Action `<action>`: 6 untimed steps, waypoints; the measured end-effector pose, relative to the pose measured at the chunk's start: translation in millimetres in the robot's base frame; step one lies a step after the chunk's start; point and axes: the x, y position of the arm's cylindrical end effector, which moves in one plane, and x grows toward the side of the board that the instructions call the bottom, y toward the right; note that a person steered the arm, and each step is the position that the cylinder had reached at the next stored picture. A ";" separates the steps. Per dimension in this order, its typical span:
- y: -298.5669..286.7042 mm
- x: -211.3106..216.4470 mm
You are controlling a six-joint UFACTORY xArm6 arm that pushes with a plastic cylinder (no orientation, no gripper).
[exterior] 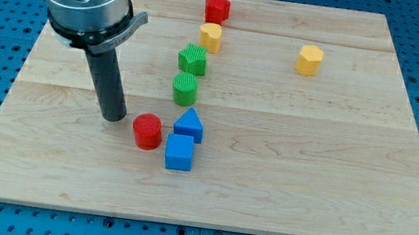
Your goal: Move the red circle to the bottom center of the board
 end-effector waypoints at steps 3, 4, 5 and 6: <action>53.8 57.1; 9.9 72.6; 71.0 96.8; 68.1 98.8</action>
